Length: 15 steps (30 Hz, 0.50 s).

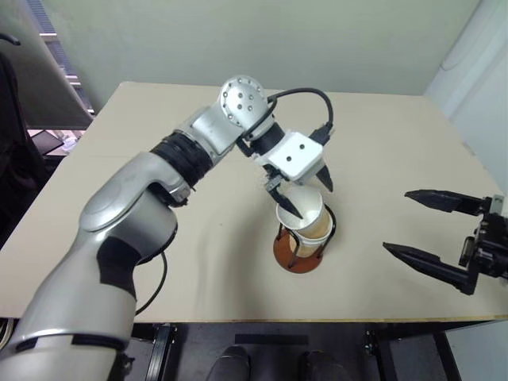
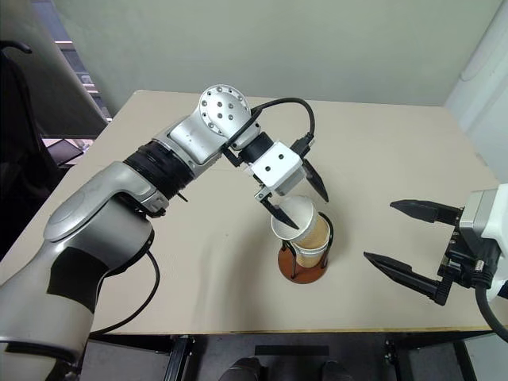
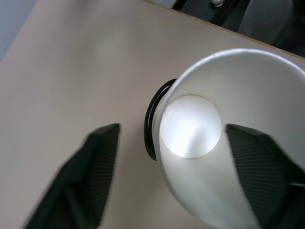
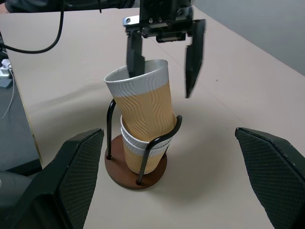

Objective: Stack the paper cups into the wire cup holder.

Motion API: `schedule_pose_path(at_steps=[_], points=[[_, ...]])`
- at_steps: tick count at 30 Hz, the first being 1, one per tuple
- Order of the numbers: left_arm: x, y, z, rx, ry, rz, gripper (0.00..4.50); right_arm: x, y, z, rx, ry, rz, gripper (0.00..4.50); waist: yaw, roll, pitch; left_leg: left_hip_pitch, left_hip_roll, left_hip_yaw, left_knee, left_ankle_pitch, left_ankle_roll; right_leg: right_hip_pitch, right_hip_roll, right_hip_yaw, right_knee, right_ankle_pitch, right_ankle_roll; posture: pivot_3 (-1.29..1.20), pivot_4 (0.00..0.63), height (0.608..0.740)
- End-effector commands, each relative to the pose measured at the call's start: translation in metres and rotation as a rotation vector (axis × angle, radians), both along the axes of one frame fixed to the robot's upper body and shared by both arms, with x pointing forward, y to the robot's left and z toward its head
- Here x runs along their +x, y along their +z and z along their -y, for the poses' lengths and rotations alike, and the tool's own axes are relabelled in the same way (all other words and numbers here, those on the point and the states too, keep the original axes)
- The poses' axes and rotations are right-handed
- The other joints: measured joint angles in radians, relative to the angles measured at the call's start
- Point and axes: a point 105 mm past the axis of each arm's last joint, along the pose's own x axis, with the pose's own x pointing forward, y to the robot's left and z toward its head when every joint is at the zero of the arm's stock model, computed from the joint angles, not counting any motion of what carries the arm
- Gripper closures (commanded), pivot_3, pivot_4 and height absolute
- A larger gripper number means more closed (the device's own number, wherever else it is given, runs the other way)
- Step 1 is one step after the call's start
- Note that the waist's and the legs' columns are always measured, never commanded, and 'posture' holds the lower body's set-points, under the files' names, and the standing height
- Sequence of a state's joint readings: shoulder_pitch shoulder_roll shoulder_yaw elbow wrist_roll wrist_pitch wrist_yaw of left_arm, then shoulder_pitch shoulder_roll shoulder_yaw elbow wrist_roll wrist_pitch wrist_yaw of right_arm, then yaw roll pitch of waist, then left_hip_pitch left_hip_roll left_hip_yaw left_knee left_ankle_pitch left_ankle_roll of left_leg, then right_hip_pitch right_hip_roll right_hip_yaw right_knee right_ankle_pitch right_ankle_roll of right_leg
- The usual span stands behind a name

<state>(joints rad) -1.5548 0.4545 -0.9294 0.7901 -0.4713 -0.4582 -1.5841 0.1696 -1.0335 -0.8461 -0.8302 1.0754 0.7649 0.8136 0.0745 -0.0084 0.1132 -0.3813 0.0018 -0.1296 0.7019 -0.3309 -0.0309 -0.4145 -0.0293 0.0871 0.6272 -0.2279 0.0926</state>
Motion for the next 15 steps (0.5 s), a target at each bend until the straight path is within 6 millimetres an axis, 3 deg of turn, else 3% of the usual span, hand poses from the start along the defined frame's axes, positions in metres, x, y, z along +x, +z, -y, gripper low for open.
schedule_pose_path(at_steps=[1, 10, 15], points=[[-0.005, 0.029, 0.012, -0.083, -0.041, 0.039, 0.72, 0.0, 0.008, 0.0, -0.011, 0.003, 0.041, 0.0, 0.001, 0.0, 0.0, 0.0, 0.0, 0.0, 0.0, 0.0, 0.0, 0.0, 0.0, 0.0, 0.0, 0.0, 0.0, 0.0, 0.15, 0.74], [0.0, 0.044, 0.02, -0.173, -0.021, 0.061, 0.72, 0.004, 0.007, 0.001, -0.012, 0.014, 0.038, 0.0, 0.001, 0.0, 0.0, -0.001, 0.0, 0.003, 0.0, 0.0, 0.0, 0.0, 0.0, 0.0, 0.0, 0.0, 0.0, 0.0, 0.15, 0.74], [0.01, 0.073, 0.012, -0.327, 0.069, 0.046, 0.72, 0.007, 0.007, 0.002, -0.016, 0.029, 0.034, 0.0, 0.0, 0.0, 0.0, -0.001, 0.0, 0.004, 0.001, 0.0, 0.0, -0.001, 0.0, 0.0, -0.001, 0.0, 0.001, 0.0, 0.15, 0.74]])
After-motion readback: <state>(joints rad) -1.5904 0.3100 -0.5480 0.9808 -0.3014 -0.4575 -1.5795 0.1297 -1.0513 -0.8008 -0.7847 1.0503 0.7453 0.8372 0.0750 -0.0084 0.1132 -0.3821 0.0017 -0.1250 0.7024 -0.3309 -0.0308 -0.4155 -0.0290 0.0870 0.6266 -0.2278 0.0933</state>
